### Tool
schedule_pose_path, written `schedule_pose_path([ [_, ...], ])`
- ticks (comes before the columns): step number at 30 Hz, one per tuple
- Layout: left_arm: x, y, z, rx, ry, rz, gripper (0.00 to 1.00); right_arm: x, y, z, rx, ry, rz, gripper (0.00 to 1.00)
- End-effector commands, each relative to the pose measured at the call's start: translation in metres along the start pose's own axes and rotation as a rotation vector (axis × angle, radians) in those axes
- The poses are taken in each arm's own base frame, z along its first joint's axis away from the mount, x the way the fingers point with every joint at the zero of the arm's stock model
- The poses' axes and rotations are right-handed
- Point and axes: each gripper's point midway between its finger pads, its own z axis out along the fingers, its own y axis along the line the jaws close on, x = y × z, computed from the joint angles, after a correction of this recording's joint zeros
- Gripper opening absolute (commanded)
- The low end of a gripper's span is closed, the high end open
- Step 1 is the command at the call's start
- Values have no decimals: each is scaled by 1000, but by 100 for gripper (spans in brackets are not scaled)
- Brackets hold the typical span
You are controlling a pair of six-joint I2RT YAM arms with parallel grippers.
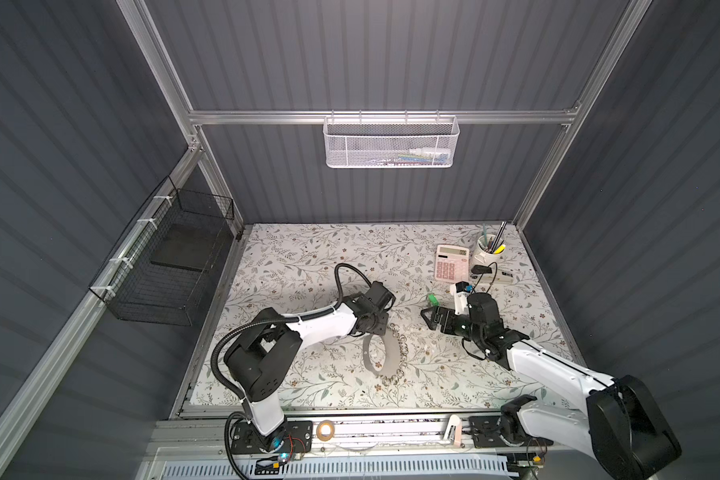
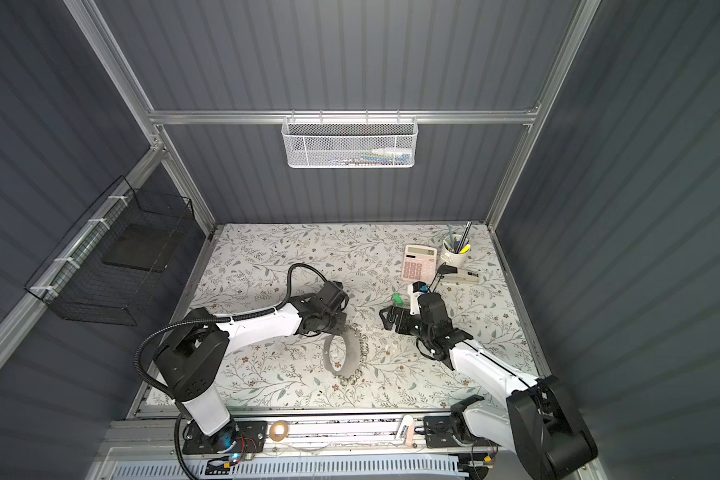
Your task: Put the keys on the keyring
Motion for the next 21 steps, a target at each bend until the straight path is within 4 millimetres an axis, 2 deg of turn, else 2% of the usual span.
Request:
schedule_pose_path([
  [1, -2, 1, 1, -45, 10, -11, 30, 1, -1, -1, 1, -10, -14, 99],
  [9, 1, -1, 8, -60, 26, -1, 28, 0, 1, -4, -6, -18, -14, 99],
  [21, 5, -4, 15, -51, 46, -18, 13, -1, 0, -4, 4, -22, -15, 99],
])
